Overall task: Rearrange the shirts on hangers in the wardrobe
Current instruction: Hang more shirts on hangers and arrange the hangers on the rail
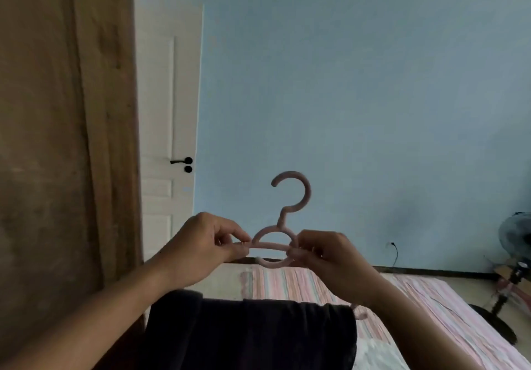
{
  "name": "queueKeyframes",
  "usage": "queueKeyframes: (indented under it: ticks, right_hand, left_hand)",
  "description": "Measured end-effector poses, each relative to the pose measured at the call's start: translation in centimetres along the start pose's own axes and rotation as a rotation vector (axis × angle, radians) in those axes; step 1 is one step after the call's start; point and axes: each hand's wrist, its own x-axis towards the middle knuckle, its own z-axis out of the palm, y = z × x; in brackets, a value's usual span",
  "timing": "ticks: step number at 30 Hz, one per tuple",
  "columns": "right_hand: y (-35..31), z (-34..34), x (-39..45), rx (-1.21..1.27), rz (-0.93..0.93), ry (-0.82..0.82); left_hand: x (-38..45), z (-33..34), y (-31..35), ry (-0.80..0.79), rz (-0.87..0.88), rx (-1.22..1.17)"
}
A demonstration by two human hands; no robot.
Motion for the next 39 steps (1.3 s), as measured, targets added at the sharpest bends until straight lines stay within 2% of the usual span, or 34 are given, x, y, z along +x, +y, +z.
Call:
queueKeyframes:
  ticks: [7,13,23,29,34,39]
  right_hand:
    - [-4.2,4.1,6.0,0.182,-0.228,-0.207]
    - [-9.6,9.1,9.5,0.246,-0.392,-0.297]
    - [-20.0,16.9,12.9,0.309,-0.610,-0.464]
    - [-25.6,21.1,13.7,0.526,-0.610,-0.666]
    - [-29.4,24.1,14.2,0.669,-0.568,-0.885]
    - [-33.1,27.0,13.9,0.753,-0.565,-1.046]
  left_hand:
    - [-5.6,-6.4,0.0,0.218,-0.039,0.066]
    - [-11.5,-12.7,-0.2,0.232,-0.138,0.258]
    - [-21.4,-21.1,0.1,0.383,-0.303,0.276]
    - [-26.3,-24.8,0.9,0.478,-0.408,0.222]
    - [-30.1,-26.1,1.6,0.615,-0.452,0.339]
    - [-33.8,-26.2,2.7,0.834,-0.503,0.397]
